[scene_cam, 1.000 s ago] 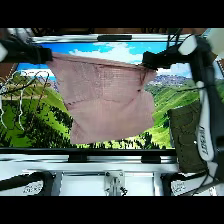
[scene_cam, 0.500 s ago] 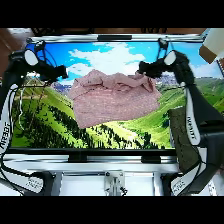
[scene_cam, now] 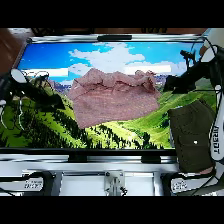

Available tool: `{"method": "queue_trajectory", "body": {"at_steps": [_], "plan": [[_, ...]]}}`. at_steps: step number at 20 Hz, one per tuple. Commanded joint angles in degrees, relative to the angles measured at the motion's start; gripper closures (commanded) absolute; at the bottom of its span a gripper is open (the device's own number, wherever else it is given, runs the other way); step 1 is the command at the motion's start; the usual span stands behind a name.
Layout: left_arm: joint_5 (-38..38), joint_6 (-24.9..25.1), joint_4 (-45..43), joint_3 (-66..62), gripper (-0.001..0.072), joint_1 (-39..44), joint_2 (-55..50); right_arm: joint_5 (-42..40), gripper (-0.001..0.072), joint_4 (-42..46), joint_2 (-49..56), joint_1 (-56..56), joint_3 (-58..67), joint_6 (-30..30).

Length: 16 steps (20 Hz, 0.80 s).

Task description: Fold the shirts.

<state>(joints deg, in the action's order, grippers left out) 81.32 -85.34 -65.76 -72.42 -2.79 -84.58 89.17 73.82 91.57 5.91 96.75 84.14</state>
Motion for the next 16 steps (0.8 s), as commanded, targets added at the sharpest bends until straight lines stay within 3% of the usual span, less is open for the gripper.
{"method": "queue_trajectory", "body": {"at_steps": [1,8,9,10,11,13,16], "plan": [[-13.7,2.9,12.7,18.4,0.0132,0.5,5.3,0.0,0.0158,-1.8,-5.2,2.2,-8.5,-0.1],[-28.9,5.2,19.3,22.3,0.0137,4.9,1.4,-2.4,0.0158,-5.1,-6.0,1.5,-19.2,0.3],[-30.3,5.2,19.6,22.1,0.0256,5.0,1.4,-3.9,0.0056,-6.9,-6.0,0.8,-21.9,0.3],[-30.9,5.2,19.8,21.9,0.048,4.9,1.4,-6.2,0.0016,-7.8,-6.0,-0.2,-24.7,0.3],[-31.2,5.2,19.7,21.6,0.0561,4.9,1.4,-9.3,0.0016,-8.0,-6.0,-1.3,-27.6,0.5],[-31.2,5.4,19.7,20.9,0.0682,4.9,1.5,-15.7,0.0015,-8.0,-5.9,-3.0,-31.5,2.3],[-29.3,7.6,19.7,19.4,0.0679,4.9,2.1,-24.7,0.0015,-8.2,-5.9,-3.7,-34.0,4.8]]}}
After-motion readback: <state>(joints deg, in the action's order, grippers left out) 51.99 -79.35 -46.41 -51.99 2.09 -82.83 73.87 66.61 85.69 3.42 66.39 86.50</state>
